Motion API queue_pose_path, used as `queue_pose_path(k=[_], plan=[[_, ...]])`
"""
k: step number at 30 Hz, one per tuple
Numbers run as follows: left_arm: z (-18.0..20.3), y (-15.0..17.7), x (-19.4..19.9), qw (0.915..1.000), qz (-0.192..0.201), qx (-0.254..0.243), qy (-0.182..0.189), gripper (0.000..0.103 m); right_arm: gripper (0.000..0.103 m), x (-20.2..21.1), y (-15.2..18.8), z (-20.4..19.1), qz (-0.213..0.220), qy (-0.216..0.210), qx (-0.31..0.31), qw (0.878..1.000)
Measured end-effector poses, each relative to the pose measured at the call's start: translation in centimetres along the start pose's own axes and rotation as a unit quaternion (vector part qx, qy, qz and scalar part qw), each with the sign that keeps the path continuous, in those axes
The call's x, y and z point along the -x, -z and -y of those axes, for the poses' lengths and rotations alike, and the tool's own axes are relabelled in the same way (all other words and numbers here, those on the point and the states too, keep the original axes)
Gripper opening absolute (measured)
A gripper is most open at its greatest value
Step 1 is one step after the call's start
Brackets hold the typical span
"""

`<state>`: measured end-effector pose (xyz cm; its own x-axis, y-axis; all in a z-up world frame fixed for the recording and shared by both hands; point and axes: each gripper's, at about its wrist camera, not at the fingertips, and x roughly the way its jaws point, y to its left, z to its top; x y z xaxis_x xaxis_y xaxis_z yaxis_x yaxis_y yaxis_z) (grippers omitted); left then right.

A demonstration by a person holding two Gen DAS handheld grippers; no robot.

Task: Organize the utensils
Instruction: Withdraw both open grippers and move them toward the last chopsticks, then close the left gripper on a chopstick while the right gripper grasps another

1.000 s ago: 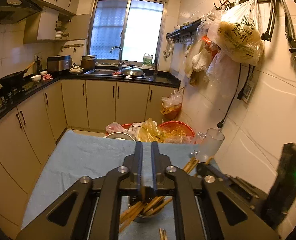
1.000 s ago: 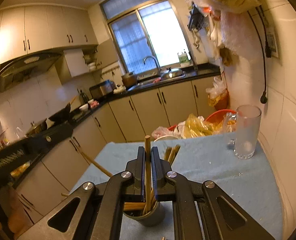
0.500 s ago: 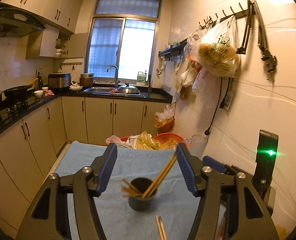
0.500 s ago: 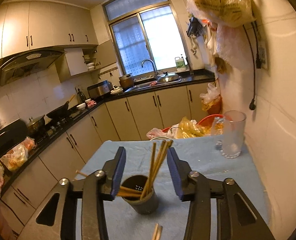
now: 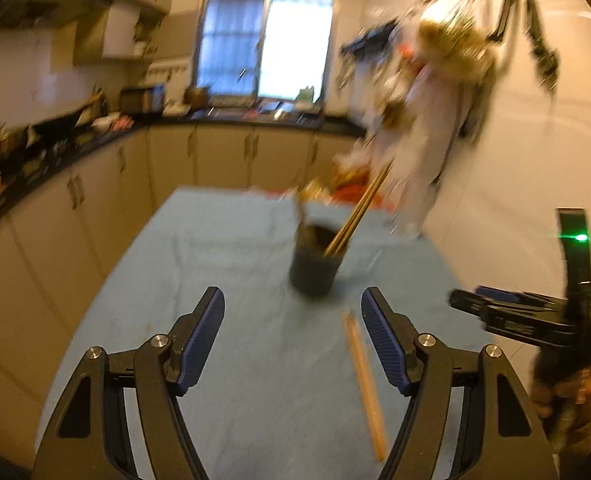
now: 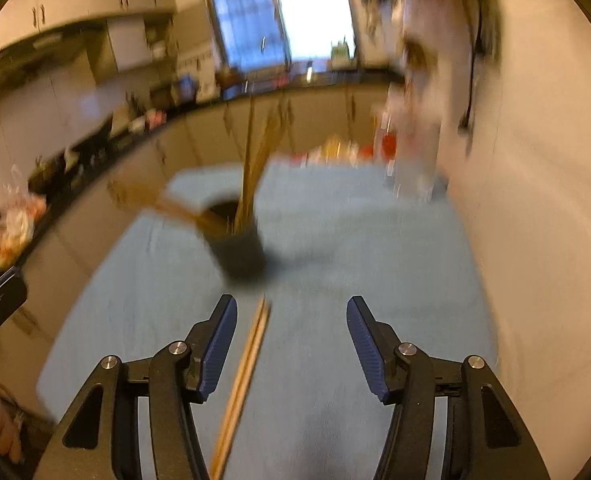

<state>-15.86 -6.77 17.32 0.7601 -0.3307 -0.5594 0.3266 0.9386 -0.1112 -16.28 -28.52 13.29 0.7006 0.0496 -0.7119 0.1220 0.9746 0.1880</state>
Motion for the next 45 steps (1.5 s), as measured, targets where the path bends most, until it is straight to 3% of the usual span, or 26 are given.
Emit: queue_pose_path(k=[4,6,9,20,25,29,31,34,38,43,45], plan=[[-1.2,3.4,-2.6,0.9979,-0.062,0.005,-0.017,0.070,0.061,-3.3,3.7,-0.5,-0.078,-0.030,0.014,0.996],[-1.6,4.9,-3.6,0.9963,-0.083,0.002,-0.022,0.070,0.048,-5.1,5.4,-1.5,-0.106,-0.022,0.040,0.993],[-1.8,6.1,-4.6,0.9945,-0.101,-0.006,-0.029,0.070,0.037,-7.1,6.5,-2.5,-0.131,-0.025,0.049,0.990],[-3.4,6.9,-7.2,0.9902,-0.136,0.029,-0.017,0.070,0.031,-11.1,6.7,-4.8,-0.140,0.002,0.069,0.988],[-3.4,7.1,-7.7,0.9891,-0.142,0.034,-0.015,0.070,0.022,-12.3,6.6,-5.5,-0.139,0.037,0.085,0.986],[-3.2,7.3,-8.1,0.9878,-0.151,0.038,-0.007,0.070,0.017,-12.3,6.8,-6.5,-0.150,-0.019,0.069,0.986],[-3.0,7.4,-8.1,0.9876,-0.153,0.036,-0.008,0.070,0.016,-12.3,6.9,-6.8,-0.155,-0.024,0.073,0.985],[-2.6,7.5,-8.6,0.9867,-0.159,0.035,-0.006,0.070,0.015,-12.3,6.8,-5.4,-0.151,0.014,0.063,0.986],[-1.1,7.4,-9.6,0.9852,-0.170,0.020,0.008,0.070,0.014,-11.8,6.9,-2.9,-0.155,0.031,0.031,0.987],[1.4,6.1,-12.4,0.9836,-0.179,-0.014,0.020,0.070,0.016,-11.3,7.0,-1.5,-0.159,0.028,0.022,0.987],[2.0,5.6,-13.9,0.9826,-0.183,-0.025,0.020,0.070,0.021,-11.6,6.5,-1.3,-0.162,0.028,0.024,0.986]])
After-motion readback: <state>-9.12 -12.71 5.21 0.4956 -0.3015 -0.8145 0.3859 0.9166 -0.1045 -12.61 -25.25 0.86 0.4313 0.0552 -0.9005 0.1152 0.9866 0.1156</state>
